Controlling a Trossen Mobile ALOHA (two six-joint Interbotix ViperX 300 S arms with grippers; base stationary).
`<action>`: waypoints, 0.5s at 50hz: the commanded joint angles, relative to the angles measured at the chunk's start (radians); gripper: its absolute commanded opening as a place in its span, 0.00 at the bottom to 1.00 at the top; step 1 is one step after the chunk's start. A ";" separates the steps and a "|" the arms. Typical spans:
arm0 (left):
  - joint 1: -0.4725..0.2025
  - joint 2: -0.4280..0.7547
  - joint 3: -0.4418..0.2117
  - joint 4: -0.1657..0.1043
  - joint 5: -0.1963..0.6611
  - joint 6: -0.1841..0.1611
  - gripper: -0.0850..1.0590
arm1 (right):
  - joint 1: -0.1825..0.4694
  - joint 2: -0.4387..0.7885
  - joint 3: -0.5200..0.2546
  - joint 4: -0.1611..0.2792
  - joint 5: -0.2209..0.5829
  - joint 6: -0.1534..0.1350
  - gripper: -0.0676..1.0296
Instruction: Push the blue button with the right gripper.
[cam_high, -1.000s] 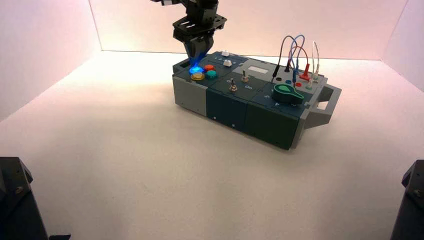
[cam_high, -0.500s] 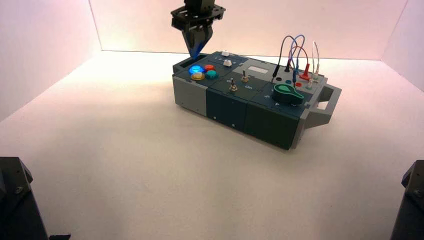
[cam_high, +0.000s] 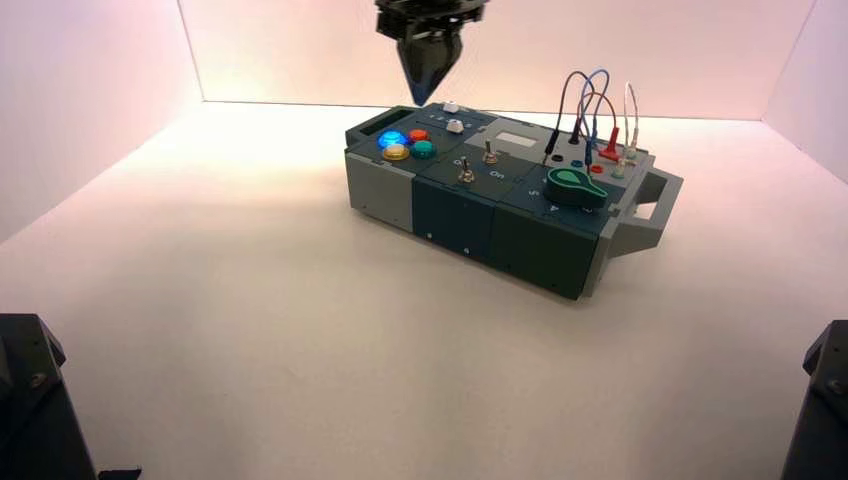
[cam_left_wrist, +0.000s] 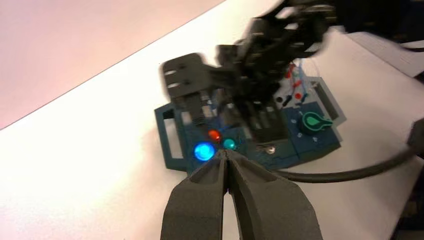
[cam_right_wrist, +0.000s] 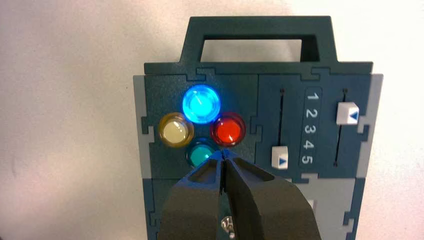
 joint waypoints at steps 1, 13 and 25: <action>0.003 0.015 -0.011 -0.006 -0.020 0.006 0.05 | -0.009 -0.095 0.060 0.002 -0.044 0.011 0.04; 0.003 0.040 -0.009 -0.006 -0.028 0.006 0.05 | -0.035 -0.169 0.192 0.005 -0.100 0.021 0.04; 0.003 0.058 -0.009 -0.006 -0.028 0.006 0.05 | -0.048 -0.216 0.279 0.006 -0.144 0.021 0.04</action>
